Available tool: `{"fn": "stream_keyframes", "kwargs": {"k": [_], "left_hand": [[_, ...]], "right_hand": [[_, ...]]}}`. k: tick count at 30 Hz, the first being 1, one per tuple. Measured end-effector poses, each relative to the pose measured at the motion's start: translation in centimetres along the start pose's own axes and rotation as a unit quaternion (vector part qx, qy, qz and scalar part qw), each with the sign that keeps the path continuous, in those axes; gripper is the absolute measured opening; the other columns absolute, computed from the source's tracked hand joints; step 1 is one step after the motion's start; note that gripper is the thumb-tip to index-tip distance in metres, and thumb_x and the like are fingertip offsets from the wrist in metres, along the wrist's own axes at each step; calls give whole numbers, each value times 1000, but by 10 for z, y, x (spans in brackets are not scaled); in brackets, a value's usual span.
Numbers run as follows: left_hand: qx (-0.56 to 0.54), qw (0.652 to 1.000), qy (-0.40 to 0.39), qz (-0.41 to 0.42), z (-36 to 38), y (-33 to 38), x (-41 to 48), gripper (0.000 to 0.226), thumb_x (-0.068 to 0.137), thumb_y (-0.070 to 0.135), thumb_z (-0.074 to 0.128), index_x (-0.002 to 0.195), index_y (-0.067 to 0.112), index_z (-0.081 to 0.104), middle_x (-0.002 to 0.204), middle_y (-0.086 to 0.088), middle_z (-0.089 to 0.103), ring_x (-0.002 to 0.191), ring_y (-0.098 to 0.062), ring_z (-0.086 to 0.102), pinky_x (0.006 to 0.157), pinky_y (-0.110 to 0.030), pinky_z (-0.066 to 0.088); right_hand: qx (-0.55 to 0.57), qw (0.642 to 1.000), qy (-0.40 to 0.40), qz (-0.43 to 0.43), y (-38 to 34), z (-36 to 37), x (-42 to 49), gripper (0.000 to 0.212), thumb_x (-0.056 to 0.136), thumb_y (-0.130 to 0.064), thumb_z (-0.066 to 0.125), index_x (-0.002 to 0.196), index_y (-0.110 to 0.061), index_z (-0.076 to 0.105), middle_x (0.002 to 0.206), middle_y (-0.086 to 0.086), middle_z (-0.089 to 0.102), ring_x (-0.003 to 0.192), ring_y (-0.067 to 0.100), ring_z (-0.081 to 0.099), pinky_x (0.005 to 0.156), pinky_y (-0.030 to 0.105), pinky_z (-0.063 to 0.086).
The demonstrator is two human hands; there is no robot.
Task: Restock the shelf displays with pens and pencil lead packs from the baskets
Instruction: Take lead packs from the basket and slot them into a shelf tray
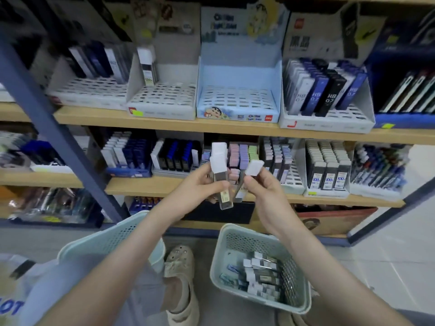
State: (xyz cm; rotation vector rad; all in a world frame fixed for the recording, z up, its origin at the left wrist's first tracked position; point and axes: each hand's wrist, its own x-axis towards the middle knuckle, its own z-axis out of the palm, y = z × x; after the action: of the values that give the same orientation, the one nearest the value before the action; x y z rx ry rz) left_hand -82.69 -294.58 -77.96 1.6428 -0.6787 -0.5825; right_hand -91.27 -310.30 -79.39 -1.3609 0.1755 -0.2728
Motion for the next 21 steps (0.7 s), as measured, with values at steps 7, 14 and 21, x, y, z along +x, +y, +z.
{"fn": "stream_keyframes", "kwargs": {"k": [7, 14, 21], "left_hand": [[9, 999, 29, 16, -56, 43, 0, 12, 91, 18, 62, 103, 18, 59, 75, 5, 70, 66, -8, 60, 61, -20, 48], [0, 994, 101, 51, -126, 63, -6, 26, 90, 24, 63, 115, 17, 58, 103, -12, 71, 86, -40, 62, 62, -32, 49], [-24, 973, 211, 85, -191, 67, -2, 17, 91, 21, 63, 107, 15, 60, 88, 2, 74, 82, -19, 68, 73, -35, 52]], "right_hand": [[-42, 997, 8, -58, -52, 46, 33, 18, 90, -7, 59, 106, -13, 64, 85, 4, 63, 63, 12, 48, 51, 21, 39], [-84, 987, -13, -136, -93, 103, 75, 17, 91, -13, 58, 104, -23, 65, 89, -9, 70, 75, 5, 62, 69, 20, 49], [-127, 969, 24, -210, -121, 172, 140, 15, 90, -16, 63, 88, -30, 62, 91, -6, 68, 87, 9, 64, 75, 24, 50]]}}
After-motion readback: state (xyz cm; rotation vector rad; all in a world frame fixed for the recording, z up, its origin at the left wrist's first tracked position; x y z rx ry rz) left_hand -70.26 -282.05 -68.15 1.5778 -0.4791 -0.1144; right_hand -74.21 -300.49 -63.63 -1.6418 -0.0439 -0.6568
